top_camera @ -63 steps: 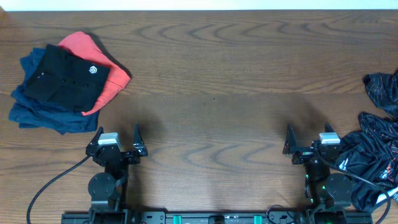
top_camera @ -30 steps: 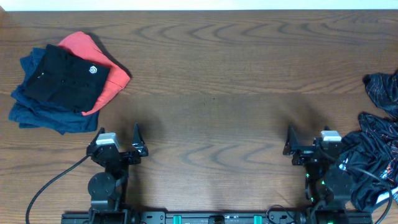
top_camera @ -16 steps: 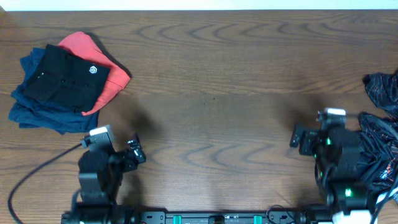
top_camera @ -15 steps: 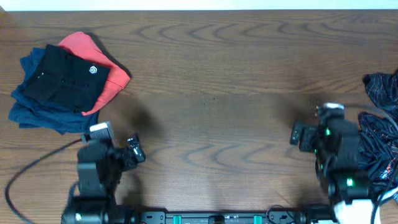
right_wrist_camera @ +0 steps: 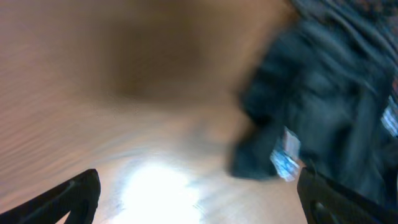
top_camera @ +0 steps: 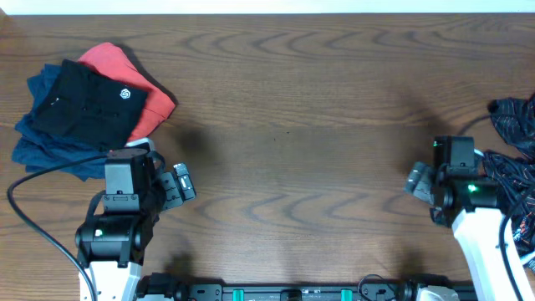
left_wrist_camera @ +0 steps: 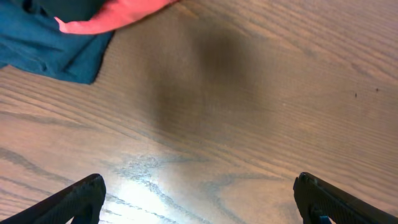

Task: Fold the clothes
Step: 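Reach the right gripper to the black printed shirt and grasp it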

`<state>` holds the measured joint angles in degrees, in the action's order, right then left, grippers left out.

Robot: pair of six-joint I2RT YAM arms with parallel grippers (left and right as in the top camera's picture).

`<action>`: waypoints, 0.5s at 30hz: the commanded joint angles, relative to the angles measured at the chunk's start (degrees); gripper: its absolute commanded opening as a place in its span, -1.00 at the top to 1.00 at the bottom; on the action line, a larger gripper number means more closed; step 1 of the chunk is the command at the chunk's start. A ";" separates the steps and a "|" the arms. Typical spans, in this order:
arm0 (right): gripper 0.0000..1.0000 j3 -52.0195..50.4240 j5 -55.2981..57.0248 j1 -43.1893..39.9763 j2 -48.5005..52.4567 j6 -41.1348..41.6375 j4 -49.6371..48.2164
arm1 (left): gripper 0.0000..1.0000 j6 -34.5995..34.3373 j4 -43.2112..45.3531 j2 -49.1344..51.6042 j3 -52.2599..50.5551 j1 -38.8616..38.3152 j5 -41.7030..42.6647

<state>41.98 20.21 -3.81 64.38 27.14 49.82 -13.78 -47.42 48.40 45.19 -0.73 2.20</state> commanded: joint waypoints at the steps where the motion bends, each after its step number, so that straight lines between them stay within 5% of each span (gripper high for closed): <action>1: -0.98 -0.94 7.23 -3.74 3.15 11.76 0.20 | -0.96 -0.72 -0.09 0.61 0.92 0.35 0.35; 15: -0.70 -8.28 7.48 -12.20 14.58 11.82 -8.39 | -0.96 -0.72 -0.09 0.70 0.90 0.35 0.35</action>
<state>34.70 25.80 -13.93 77.97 37.34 42.54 -13.78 -47.40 49.06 45.19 -0.73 2.61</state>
